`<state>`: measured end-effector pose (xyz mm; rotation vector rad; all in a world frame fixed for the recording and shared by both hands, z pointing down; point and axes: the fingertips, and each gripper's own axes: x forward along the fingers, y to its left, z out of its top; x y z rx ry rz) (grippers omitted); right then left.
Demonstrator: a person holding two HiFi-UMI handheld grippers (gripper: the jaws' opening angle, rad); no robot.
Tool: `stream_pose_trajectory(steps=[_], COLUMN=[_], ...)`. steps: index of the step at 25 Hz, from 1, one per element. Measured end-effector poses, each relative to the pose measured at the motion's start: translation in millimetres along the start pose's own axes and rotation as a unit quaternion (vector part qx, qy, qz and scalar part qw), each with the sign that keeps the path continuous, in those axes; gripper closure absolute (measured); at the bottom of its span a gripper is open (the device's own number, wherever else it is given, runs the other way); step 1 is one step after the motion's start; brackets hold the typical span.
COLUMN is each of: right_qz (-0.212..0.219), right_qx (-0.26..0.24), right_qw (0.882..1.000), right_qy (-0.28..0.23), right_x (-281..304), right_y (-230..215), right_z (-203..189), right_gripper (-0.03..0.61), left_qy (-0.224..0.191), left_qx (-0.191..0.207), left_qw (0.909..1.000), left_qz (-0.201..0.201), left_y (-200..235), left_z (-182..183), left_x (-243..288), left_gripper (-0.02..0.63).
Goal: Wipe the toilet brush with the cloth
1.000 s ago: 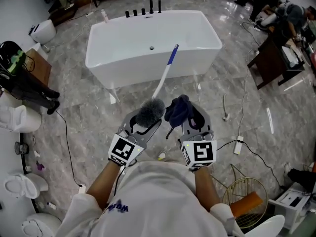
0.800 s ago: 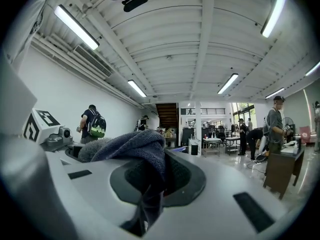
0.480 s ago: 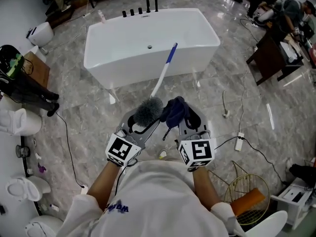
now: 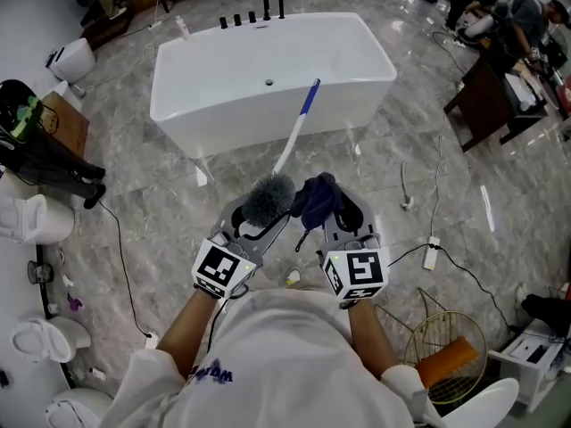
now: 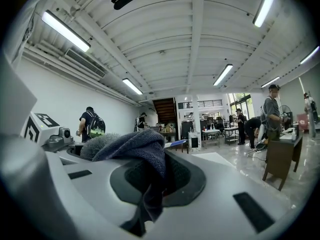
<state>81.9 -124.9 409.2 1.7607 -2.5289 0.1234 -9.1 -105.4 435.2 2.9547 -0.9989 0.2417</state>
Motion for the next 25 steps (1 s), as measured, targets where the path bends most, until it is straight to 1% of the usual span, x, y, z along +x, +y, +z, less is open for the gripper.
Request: stream_pose_trajectory(steps=[21, 25], right_qz=[-0.004, 0.004], right_qx=[0.001, -0.002], right_qw=[1.000, 1.000], right_qy=[0.012, 0.006], right_x=[-11, -10], right_y=[-8, -5], right_z=[-8, -3], right_gripper=[0.545, 0.545], left_qy=[-0.002, -0.005], left_qx=[-0.001, 0.014], left_qw=[1.0000, 0.9999], left_qz=[-0.007, -0.006], left_y=[-15, -15], left_z=[0, 7], left_x=[4, 0], left_gripper=[0.397, 0.397])
